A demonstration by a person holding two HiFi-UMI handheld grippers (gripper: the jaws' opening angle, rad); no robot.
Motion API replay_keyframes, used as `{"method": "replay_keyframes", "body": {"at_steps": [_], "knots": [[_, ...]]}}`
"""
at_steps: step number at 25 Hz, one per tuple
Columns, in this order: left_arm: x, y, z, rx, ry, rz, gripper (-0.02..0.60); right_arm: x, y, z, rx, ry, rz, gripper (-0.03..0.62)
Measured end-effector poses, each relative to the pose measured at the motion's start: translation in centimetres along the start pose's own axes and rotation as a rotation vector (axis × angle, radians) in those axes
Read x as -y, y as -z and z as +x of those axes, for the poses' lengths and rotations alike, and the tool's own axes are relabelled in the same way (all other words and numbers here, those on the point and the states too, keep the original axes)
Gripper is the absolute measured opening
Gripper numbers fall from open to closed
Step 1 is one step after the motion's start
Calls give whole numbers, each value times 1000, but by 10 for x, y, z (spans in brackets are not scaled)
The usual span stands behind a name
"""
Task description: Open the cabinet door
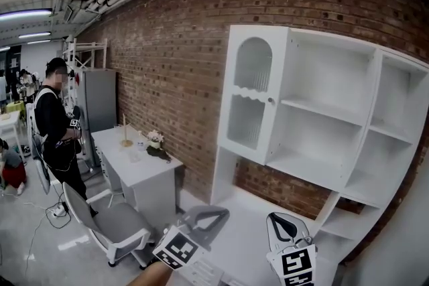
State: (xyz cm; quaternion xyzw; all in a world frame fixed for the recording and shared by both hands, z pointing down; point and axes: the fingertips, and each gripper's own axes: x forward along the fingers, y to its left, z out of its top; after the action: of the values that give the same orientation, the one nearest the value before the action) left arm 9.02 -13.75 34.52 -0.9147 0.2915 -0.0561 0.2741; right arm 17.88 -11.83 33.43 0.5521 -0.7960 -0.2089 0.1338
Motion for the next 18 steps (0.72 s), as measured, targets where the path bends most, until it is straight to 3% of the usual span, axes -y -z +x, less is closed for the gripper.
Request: {"method": "replay_keyframes", "body": {"at_steps": [18], "knots": [[-47,21,30,101,109,-26,2,8,0,45,-88,118,-17,8]]}}
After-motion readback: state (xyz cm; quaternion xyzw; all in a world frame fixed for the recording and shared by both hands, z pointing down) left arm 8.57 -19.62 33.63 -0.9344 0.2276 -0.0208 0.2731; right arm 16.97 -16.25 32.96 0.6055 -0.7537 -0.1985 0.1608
